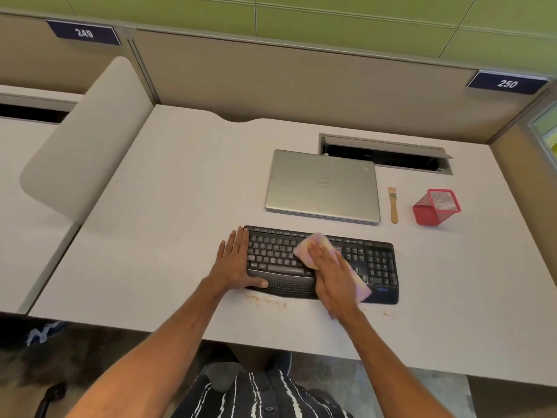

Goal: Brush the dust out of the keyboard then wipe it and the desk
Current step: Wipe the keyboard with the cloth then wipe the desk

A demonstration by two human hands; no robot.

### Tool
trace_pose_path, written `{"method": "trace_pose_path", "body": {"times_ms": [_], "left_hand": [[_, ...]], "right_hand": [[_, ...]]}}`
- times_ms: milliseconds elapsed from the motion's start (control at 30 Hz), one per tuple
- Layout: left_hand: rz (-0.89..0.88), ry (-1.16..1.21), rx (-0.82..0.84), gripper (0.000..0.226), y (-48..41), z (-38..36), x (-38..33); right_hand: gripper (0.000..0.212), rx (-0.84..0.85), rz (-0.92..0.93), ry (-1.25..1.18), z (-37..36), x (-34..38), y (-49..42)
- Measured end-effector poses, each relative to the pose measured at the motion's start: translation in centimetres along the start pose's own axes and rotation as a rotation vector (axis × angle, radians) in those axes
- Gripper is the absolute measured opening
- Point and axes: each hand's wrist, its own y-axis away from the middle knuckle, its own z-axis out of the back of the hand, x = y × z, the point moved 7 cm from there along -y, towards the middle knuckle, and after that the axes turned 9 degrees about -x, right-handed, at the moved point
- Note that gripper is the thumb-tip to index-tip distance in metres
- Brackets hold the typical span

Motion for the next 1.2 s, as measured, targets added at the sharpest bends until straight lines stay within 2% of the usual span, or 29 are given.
{"method": "trace_pose_path", "body": {"times_ms": [67,133,300,433,533,667,833,900,1033,1200], "left_hand": [[0.016,-0.013,0.001,0.172,-0.1,0.1,-0.2],[0.033,-0.029,0.006,0.171,-0.2,0.1,-0.4],[0.08,-0.07,0.034,0.174,-0.7,0.1,-1.0],[0.075,-0.078,0.022,0.173,-0.7,0.0,-1.0],[0.084,-0.066,0.012,0.174,-0.7,-0.2,-0.7],[0.107,-0.049,0.006,0.18,-0.6,-0.7,-1.3],[0.132,-0.03,0.014,0.179,-0.7,-0.7,-1.9],[0.135,-0.028,0.017,0.18,-0.6,-0.7,-1.9],[0.14,-0.016,0.023,0.181,-0.8,-0.7,-2.0],[0.149,0.001,-0.026,0.174,-0.7,-0.8,-2.1]], "right_hand": [[0.069,-0.091,-0.171,0.005,1.4,-2.4,-0.3],[0.069,-0.096,-0.229,0.015,1.2,-2.9,-0.8],[0.065,0.069,-0.084,-0.018,-2.5,2.1,-2.2],[0.07,0.242,0.147,-0.062,-6.1,7.3,-2.0],[0.077,0.228,0.23,0.004,-5.4,7.0,-1.3],[0.072,0.145,0.115,0.021,-1.7,2.7,0.0],[0.073,-0.078,-0.173,0.022,3.2,-3.4,1.6],[0.075,-0.084,-0.206,0.037,3.3,-4.0,1.6],[0.068,0.015,-0.161,-0.023,0.8,-1.0,0.9],[0.066,0.27,0.172,-0.058,-3.9,6.5,1.0]]}}
